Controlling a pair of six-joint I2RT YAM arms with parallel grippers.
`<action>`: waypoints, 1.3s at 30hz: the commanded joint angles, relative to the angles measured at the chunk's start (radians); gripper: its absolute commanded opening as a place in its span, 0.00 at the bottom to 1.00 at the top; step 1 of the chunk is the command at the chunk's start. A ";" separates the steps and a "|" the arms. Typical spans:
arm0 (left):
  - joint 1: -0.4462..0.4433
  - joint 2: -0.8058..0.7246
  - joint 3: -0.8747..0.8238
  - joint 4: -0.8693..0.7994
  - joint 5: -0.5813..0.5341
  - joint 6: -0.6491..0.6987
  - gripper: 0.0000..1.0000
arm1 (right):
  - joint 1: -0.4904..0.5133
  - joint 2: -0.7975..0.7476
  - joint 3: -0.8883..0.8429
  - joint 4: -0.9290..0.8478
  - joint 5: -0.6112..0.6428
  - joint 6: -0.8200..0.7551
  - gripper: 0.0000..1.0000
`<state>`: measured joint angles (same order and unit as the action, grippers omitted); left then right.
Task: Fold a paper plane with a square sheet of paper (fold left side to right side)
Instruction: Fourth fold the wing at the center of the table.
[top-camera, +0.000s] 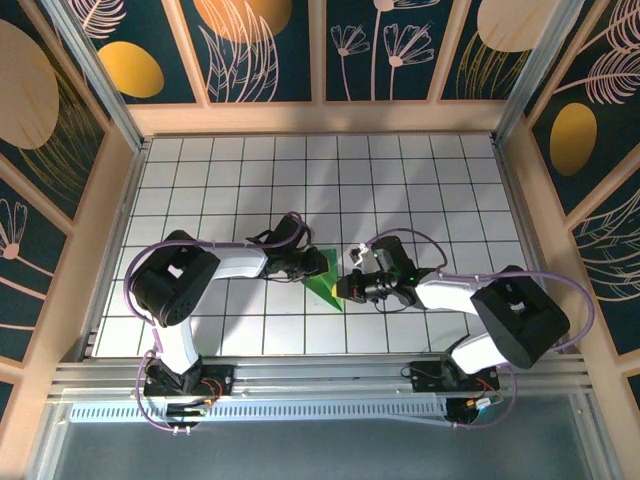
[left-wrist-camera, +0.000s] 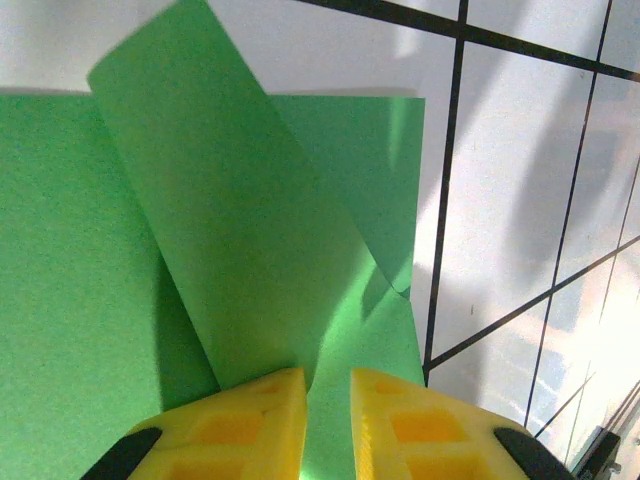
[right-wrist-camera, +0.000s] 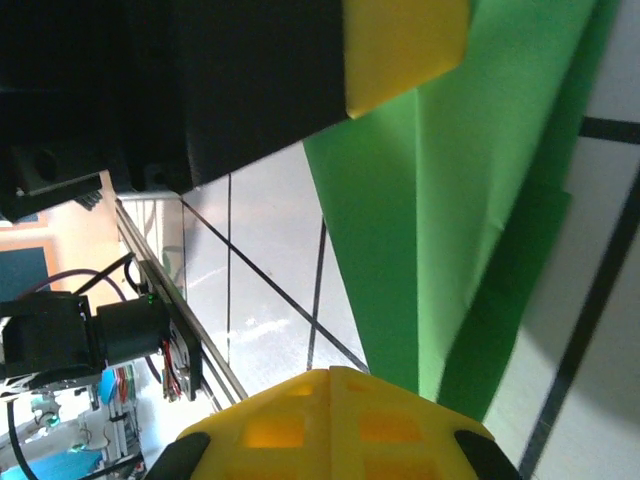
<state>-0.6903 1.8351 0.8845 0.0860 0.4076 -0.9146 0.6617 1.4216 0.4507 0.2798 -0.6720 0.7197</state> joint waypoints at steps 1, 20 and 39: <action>-0.002 0.014 -0.026 -0.064 -0.037 -0.006 0.20 | -0.012 -0.080 -0.025 -0.079 0.052 -0.034 0.11; -0.001 0.011 -0.026 -0.068 -0.039 -0.005 0.20 | 0.028 -0.035 0.013 -0.191 0.043 -0.085 0.11; -0.002 0.016 -0.023 -0.071 -0.039 -0.003 0.20 | 0.040 -0.032 0.014 -0.187 0.034 -0.083 0.06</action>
<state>-0.6903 1.8347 0.8845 0.0856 0.4072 -0.9142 0.6895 1.3777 0.4397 0.1001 -0.6289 0.6525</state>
